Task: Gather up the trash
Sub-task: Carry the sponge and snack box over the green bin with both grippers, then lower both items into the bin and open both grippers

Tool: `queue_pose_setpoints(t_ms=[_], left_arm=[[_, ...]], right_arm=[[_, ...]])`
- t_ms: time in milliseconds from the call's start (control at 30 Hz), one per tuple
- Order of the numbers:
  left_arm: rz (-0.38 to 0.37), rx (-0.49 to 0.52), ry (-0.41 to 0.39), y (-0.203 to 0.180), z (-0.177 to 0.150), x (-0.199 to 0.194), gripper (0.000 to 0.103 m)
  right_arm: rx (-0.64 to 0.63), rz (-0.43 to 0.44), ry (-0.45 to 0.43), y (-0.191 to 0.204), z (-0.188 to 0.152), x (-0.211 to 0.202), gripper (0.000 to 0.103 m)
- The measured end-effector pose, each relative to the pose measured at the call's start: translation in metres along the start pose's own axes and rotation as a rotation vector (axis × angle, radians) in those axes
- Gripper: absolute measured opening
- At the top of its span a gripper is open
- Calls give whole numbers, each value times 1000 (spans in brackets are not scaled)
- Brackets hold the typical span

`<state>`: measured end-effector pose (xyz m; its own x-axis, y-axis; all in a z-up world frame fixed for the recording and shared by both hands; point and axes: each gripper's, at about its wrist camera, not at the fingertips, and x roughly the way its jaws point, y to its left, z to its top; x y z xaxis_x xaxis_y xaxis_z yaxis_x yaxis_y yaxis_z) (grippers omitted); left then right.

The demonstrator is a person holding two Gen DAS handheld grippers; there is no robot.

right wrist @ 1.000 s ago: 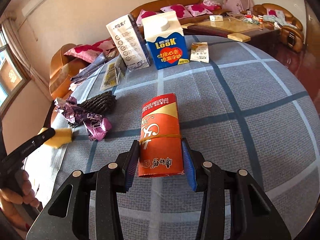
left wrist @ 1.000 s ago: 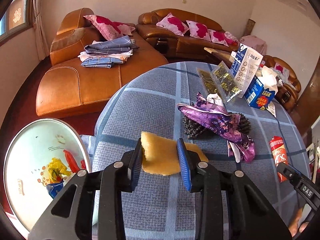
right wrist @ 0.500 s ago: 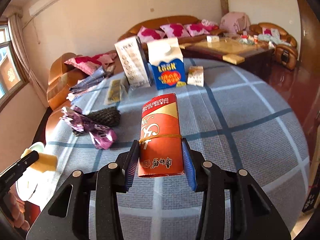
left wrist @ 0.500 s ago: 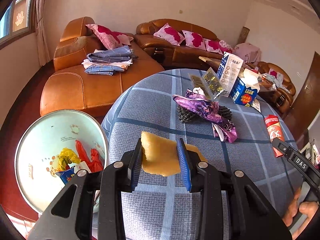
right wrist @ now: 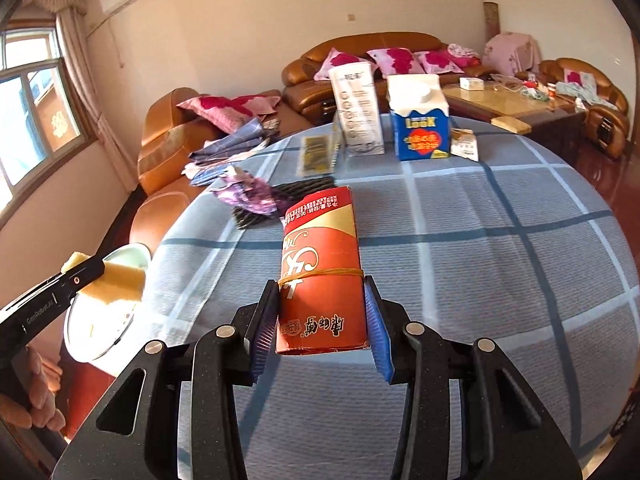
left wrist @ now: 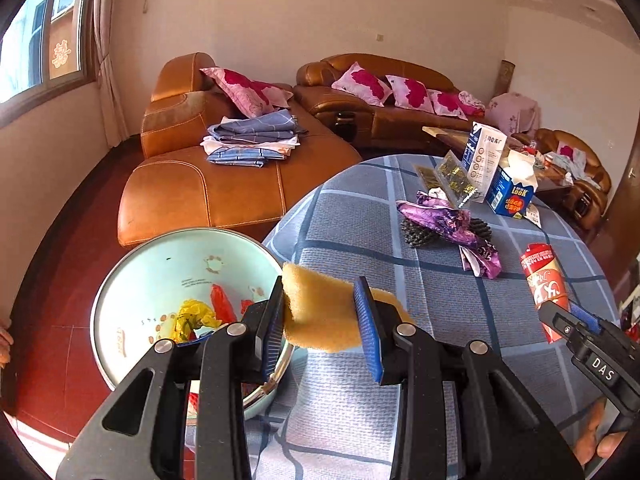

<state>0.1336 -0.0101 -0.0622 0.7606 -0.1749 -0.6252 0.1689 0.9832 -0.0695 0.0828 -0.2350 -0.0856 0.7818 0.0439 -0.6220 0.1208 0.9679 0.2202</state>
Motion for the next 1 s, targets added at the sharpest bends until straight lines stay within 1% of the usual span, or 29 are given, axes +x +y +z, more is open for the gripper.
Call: queue_pose_setpoints(t_ms=[133, 333, 467, 633, 767, 1000], left_arm=[[42, -7, 2, 18, -5, -8, 34], [87, -27, -22, 48, -10, -26, 34], [100, -46, -27, 65, -13, -32, 34], [113, -62, -19, 81, -14, -33, 34], [124, -93, -10, 94, -13, -34, 34], [150, -123, -15, 109, -10, -35, 34]], right_arm=[[-51, 16, -6, 23, 0, -3, 42], [-119, 52, 5, 59, -3, 0, 42], [-156, 73, 9, 81, -4, 0, 42], [-200, 102, 15, 107, -5, -2, 42], [-240, 127, 15, 127, -6, -3, 42], [-305, 169, 19, 160, -1, 1, 42]])
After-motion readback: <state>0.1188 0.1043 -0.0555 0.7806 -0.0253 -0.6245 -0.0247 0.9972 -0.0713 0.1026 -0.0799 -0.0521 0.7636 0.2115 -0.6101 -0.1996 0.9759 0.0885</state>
